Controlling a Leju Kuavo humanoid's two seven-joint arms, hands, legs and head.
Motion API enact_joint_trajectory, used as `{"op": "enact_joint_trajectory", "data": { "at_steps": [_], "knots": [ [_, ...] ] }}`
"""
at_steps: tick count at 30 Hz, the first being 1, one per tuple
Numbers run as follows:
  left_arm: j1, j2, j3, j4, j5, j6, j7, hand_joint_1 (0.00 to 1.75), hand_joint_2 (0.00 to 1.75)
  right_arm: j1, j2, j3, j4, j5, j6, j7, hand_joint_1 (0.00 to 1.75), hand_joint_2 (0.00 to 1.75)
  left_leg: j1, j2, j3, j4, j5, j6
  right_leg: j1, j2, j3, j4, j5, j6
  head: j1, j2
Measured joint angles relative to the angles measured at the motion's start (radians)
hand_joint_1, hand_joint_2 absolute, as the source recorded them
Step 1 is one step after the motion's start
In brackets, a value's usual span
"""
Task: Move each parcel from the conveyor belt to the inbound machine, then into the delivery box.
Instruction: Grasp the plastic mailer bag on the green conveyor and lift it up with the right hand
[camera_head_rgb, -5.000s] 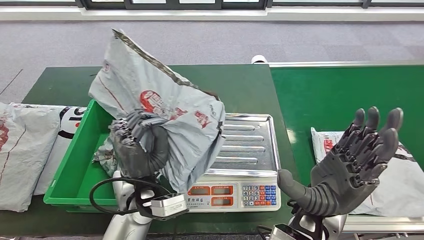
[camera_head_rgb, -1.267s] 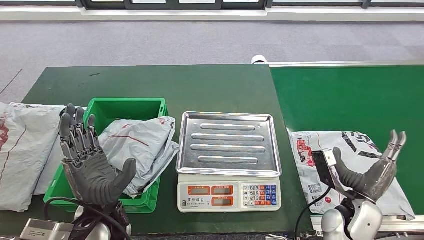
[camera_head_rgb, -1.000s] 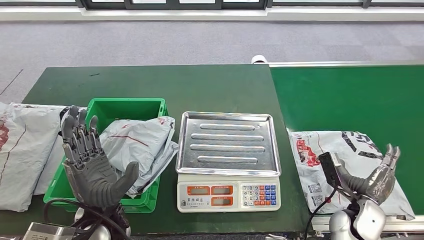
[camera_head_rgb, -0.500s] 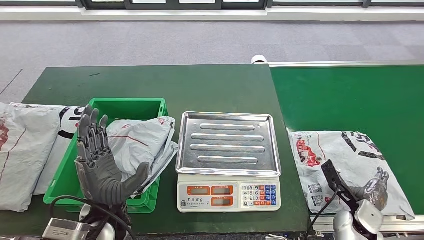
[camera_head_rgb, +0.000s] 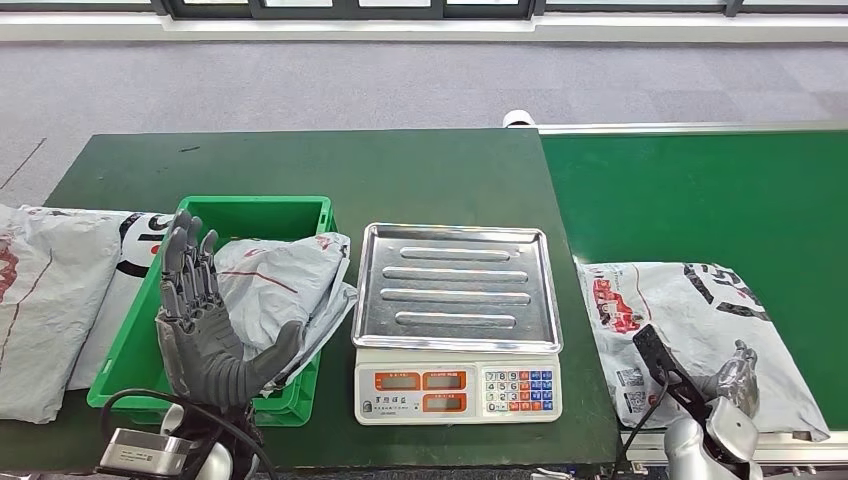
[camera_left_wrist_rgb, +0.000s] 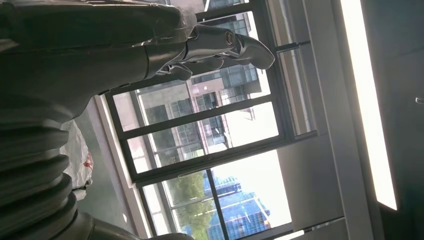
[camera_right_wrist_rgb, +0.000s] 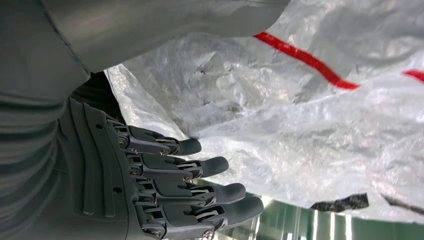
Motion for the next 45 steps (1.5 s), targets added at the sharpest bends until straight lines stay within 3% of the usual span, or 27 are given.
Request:
{"op": "enact_joint_trajectory", "data": {
  "at_steps": [10, 11, 14, 15, 45],
  "knots": [
    [0.0, -0.014, 0.001, 0.019, -0.04, 0.024, 0.014, 0.0, 1.75, 0.007, 0.006, 0.032, -0.008, -0.02, 0.126, 0.005, 0.0, 1.75, 0.0, 0.0, 0.0, 0.0, 0.0, 0.0, 0.0, 0.0, 0.0, 0.0, 0.0, 0.0, 0.0, 0.0],
    [0.0, -0.015, 0.001, 0.022, -0.043, 0.025, 0.014, 0.0, 1.75, 0.011, 0.008, 0.039, -0.013, -0.027, 0.135, 0.001, 0.1, 1.75, 0.0, 0.0, 0.0, 0.0, 0.0, 0.0, 0.0, 0.0, 0.0, 0.0, 0.0, 0.0, 0.0, 0.0],
    [0.0, -0.019, 0.001, 0.027, -0.047, 0.025, 0.014, 0.0, 1.75, 0.019, 0.011, 0.056, -0.026, -0.048, 0.155, -0.013, 1.41, 1.75, 0.0, 0.0, 0.0, 0.0, 0.0, 0.0, 0.0, 0.0, 0.0, 0.0, 0.0, 0.0, 0.0, 0.0],
    [0.0, -0.02, 0.001, 0.029, -0.047, 0.025, 0.014, 0.0, 1.75, 0.022, 0.012, 0.061, -0.03, -0.054, 0.158, -0.015, 1.75, 1.75, 0.0, 0.0, 0.0, 0.0, 0.0, 0.0, 0.0, 0.0, 0.0, 0.0, 0.0, 0.0, 0.0, 0.0],
    [-0.009, -0.023, 0.007, 0.044, -0.053, 0.029, 0.016, 0.0, 1.75, 0.066, 0.012, 0.115, -0.094, -0.095, 0.127, -0.014, 1.75, 1.75, 0.0, 0.0, 0.0, 0.0, 0.0, 0.0, 0.0, 0.0, 0.0, 0.0, 0.0, 0.0, 0.0, 0.0]
  ]
}}
